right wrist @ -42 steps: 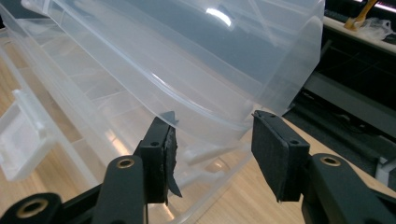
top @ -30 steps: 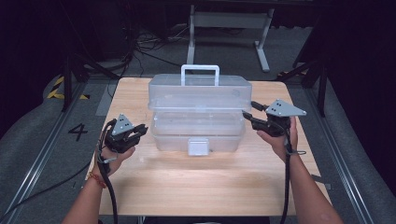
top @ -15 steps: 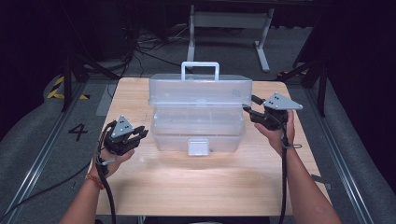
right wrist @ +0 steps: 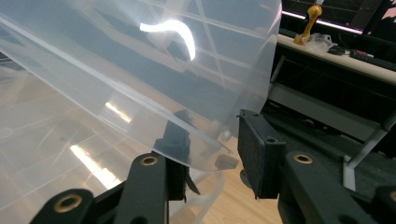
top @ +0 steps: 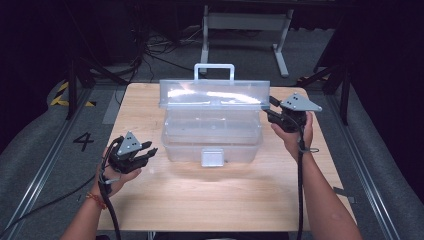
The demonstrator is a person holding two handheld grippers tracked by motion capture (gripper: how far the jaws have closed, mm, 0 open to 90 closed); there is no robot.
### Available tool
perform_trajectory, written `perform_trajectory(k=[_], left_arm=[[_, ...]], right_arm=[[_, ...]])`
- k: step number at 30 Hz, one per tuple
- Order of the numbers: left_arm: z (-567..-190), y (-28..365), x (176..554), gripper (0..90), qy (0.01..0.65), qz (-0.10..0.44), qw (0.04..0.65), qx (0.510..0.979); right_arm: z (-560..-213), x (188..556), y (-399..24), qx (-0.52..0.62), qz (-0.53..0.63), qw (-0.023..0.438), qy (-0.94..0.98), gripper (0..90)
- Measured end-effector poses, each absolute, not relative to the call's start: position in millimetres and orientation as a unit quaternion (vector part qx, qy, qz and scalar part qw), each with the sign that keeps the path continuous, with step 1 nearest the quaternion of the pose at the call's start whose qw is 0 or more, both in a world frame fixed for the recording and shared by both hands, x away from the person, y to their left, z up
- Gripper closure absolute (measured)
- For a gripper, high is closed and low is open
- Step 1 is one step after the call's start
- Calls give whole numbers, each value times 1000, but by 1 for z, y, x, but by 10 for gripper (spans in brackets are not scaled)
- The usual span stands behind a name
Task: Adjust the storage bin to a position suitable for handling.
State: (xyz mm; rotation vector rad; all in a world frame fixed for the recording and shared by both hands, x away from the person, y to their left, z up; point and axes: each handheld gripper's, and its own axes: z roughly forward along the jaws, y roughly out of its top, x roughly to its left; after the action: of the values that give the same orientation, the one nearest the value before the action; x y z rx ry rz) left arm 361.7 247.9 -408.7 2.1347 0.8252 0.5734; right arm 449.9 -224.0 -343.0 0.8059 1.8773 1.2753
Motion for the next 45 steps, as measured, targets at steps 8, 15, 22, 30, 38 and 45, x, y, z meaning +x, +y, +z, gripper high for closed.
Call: perform_trajectory(k=[8, 15, 22, 30, 38, 45], left_arm=[[-427, 252, 358, 604, 325, 211, 348, 854], [-442, 259, 353, 537, 329, 196, 333, 862], [-457, 263, 351, 494, 331, 170, 324, 870], [-470, 266, 349, 467, 326, 144, 337, 871], [-480, 269, 352, 398, 330, 131, 358, 864], [-481, 270, 353, 321, 332, 130, 356, 864]], right_arm=[[-340, 454, -222, 307, 486, 377, 726, 680], [-339, 460, -222, 316, 490, 369, 724, 678], [-343, 471, -220, 323, 487, 365, 725, 677], [-348, 482, -218, 328, 487, 365, 722, 649], [-347, 489, -218, 333, 496, 364, 714, 654], [-347, 489, -218, 332, 495, 367, 715, 656]])
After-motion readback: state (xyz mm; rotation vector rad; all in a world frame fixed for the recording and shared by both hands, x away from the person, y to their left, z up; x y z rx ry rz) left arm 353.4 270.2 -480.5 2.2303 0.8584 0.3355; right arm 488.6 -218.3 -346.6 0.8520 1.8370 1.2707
